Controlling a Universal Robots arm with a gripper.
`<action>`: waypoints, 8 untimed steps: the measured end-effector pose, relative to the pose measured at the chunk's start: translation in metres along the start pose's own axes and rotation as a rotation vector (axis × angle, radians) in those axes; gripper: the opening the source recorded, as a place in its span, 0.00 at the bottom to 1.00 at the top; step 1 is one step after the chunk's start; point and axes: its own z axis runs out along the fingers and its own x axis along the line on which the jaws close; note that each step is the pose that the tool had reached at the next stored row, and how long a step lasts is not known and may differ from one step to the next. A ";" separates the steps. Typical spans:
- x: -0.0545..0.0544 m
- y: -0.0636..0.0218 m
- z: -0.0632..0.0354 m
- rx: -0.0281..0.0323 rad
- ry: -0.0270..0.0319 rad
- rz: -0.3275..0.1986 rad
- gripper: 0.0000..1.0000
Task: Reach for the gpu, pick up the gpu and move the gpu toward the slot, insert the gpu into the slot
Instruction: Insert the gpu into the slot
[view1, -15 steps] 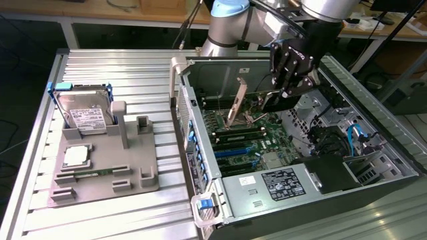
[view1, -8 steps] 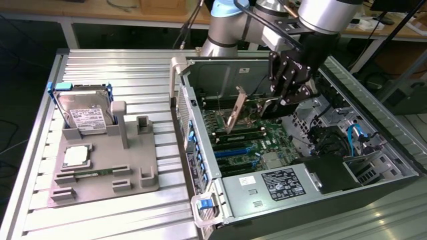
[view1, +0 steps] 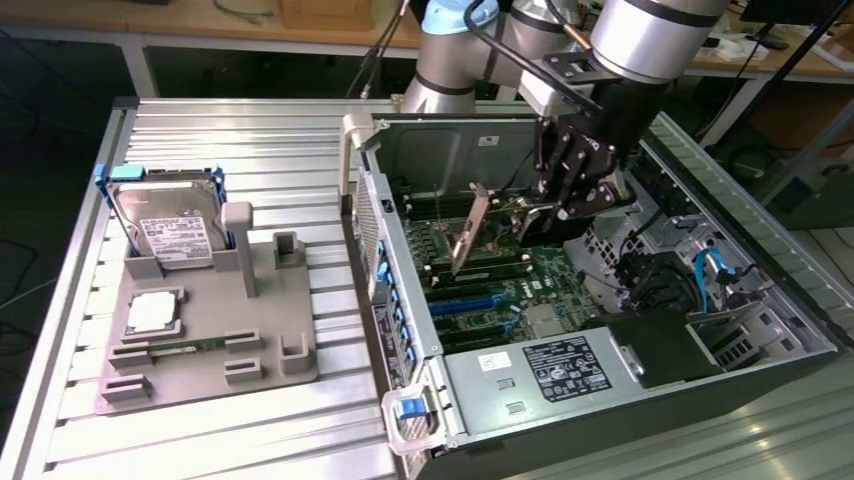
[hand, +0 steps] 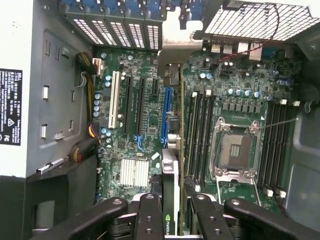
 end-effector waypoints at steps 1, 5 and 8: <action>0.000 0.0002 0.0050 -0.0019 -0.0002 0.000 0.27; 0.000 0.0003 0.0145 -0.0021 -0.0002 0.001 0.27; 0.000 0.0006 0.0202 -0.0021 -0.0004 0.016 0.27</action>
